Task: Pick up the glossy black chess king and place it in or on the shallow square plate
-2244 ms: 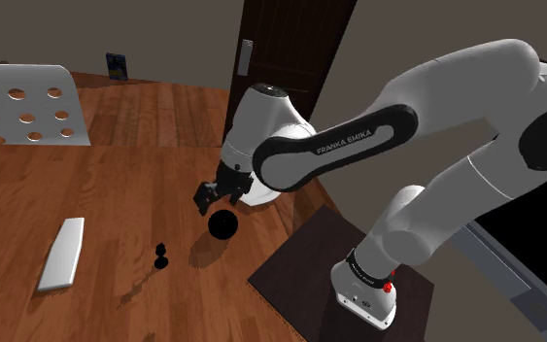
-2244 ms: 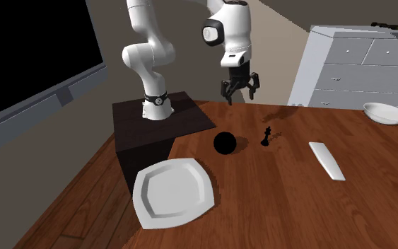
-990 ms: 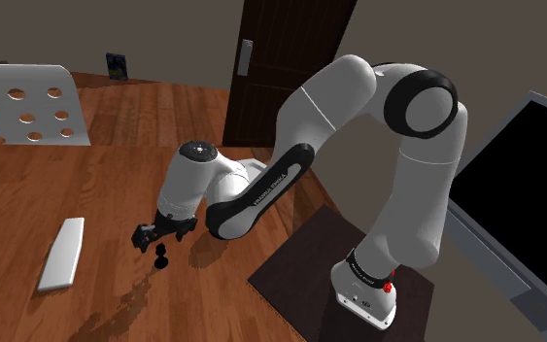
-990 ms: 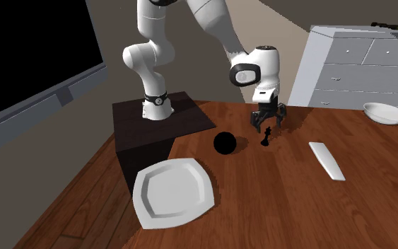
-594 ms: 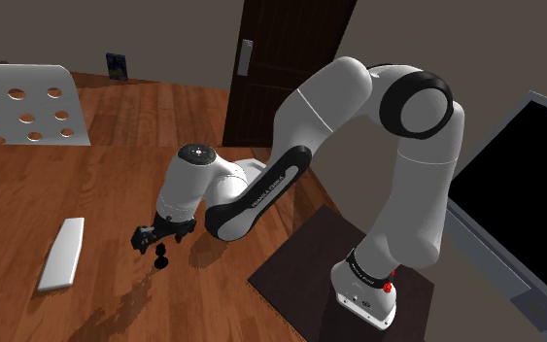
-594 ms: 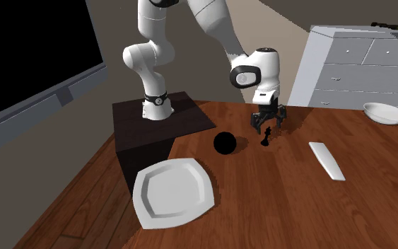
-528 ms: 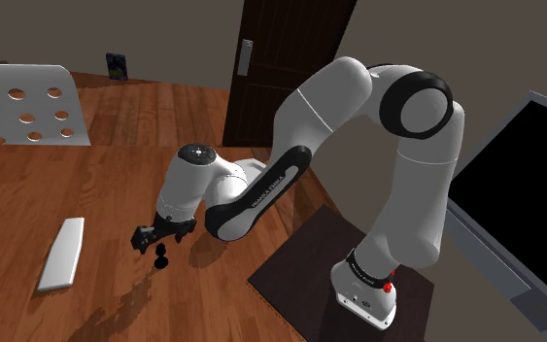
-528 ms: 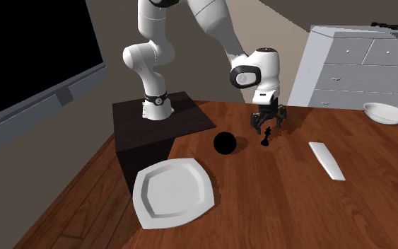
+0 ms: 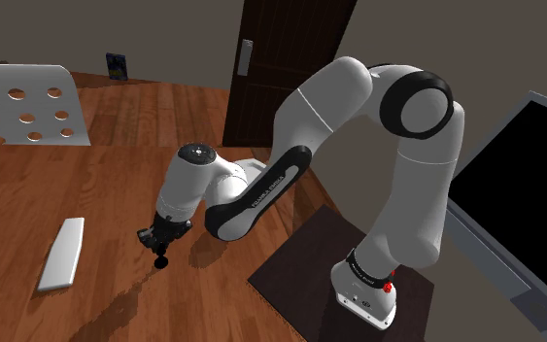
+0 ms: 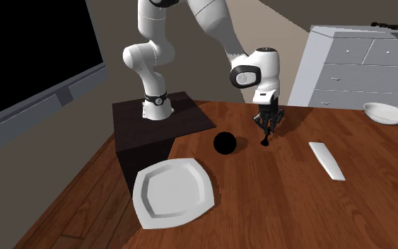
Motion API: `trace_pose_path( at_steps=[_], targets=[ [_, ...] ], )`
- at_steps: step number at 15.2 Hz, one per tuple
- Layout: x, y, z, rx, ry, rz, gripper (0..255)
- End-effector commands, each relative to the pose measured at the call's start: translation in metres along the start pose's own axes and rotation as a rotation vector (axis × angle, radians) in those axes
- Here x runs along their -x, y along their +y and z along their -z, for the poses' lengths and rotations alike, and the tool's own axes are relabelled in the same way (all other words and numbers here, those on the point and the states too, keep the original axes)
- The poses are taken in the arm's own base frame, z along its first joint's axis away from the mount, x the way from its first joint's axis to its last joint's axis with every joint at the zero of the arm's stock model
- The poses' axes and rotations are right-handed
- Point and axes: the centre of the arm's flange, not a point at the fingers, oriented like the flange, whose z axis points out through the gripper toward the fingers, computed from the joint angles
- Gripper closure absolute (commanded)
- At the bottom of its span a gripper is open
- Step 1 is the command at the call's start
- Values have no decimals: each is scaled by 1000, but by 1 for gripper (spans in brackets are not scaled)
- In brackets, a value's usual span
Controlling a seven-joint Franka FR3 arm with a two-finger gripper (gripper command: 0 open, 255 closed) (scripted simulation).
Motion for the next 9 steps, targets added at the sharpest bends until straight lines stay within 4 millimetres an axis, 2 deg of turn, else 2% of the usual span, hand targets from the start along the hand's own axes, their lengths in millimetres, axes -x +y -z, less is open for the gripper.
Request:
trace_pose_path(
  at_steps=[1, 3, 9],
  targets=[
    [0, 1, -1, 2, -2, -1, 255],
    [0, 1, -1, 2, -2, -1, 255],
    [-4, -6, 30, 2, -2, -1, 255]
  ],
)
